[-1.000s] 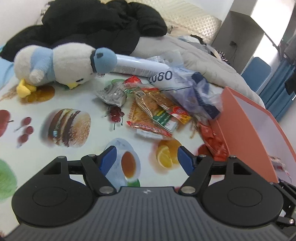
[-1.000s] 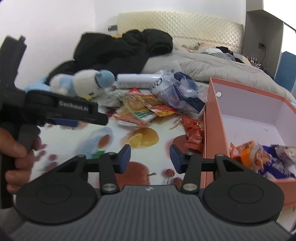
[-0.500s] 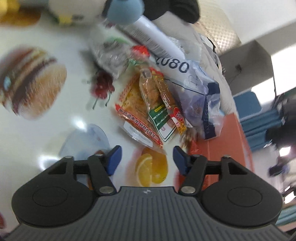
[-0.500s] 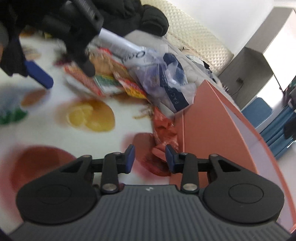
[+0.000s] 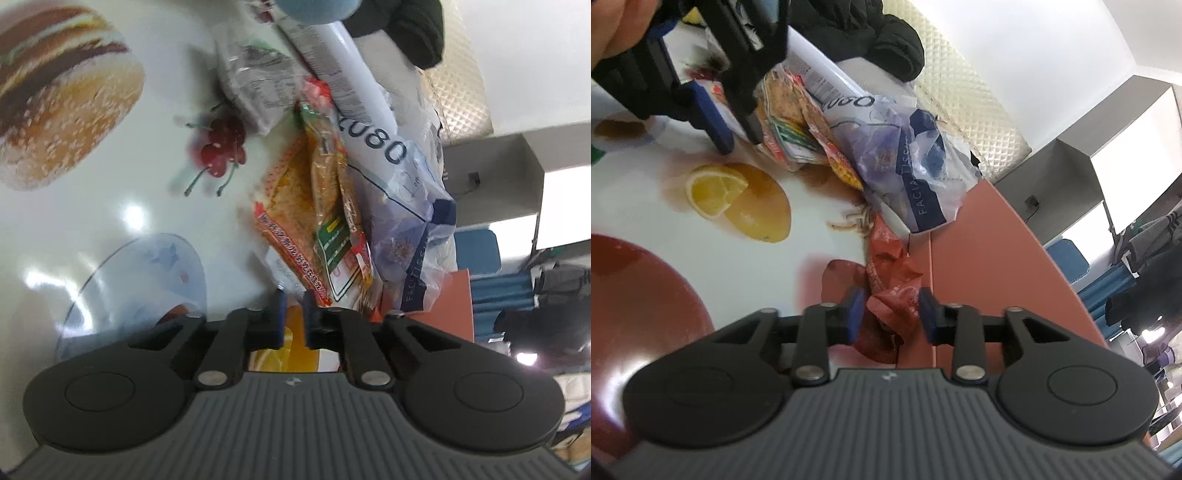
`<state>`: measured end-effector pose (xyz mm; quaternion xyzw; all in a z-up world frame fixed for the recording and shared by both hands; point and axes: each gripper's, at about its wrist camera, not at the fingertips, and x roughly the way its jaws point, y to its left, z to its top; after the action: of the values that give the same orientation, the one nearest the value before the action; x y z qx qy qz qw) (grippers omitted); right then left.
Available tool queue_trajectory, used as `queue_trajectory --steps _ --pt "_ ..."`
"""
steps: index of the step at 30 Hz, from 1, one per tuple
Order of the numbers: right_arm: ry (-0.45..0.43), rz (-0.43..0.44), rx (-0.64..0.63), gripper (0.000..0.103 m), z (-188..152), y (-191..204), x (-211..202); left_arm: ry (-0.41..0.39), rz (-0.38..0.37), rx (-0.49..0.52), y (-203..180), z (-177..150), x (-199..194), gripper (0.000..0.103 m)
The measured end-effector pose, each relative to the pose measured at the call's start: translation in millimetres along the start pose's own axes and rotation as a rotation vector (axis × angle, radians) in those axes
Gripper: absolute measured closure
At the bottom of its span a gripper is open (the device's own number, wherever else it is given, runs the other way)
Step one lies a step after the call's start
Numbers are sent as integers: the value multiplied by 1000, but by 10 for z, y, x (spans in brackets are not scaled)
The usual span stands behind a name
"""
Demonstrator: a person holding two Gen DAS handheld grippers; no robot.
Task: Organize snacks
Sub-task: 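Reach the right tool to the red packet while the left reaches the spicy strip pack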
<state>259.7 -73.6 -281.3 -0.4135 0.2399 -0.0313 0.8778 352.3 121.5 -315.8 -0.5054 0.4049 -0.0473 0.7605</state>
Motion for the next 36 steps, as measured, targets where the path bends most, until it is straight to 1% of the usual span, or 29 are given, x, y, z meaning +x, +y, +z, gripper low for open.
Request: queue_trajectory --steps 1,3,5,6,9,13,16,19,25,31,36 --pt "7 8 6 83 0 -5 20 -5 -3 -1 9 -1 -4 96" --pt "7 7 4 85 -3 5 35 -14 -3 5 12 -2 -15 99" --pt "-2 8 4 94 -6 8 1 -23 -4 16 -3 -4 -35 100" --pt "-7 7 7 95 -4 2 -22 -26 -3 25 -7 -11 -62 101" --pt "-15 15 21 97 -1 -26 -77 -29 -10 39 -33 -18 -116 102" --pt "-17 37 26 97 -12 -50 -145 -36 1 54 -53 -61 -243 103" --pt "-22 61 30 97 -23 -59 -248 -45 13 70 -51 -125 -385 103" --pt "-35 83 31 98 -39 -67 -383 -49 22 64 -4 -215 -542 103" --pt "-45 144 44 99 -132 -118 -690 -58 50 62 103 -513 -931 103" --pt "-53 208 33 98 -367 -166 -1083 -68 95 106 143 -881 -1321 103" --pt "-57 270 31 98 -584 -203 -1411 -88 124 114 225 -1152 -1622 103"
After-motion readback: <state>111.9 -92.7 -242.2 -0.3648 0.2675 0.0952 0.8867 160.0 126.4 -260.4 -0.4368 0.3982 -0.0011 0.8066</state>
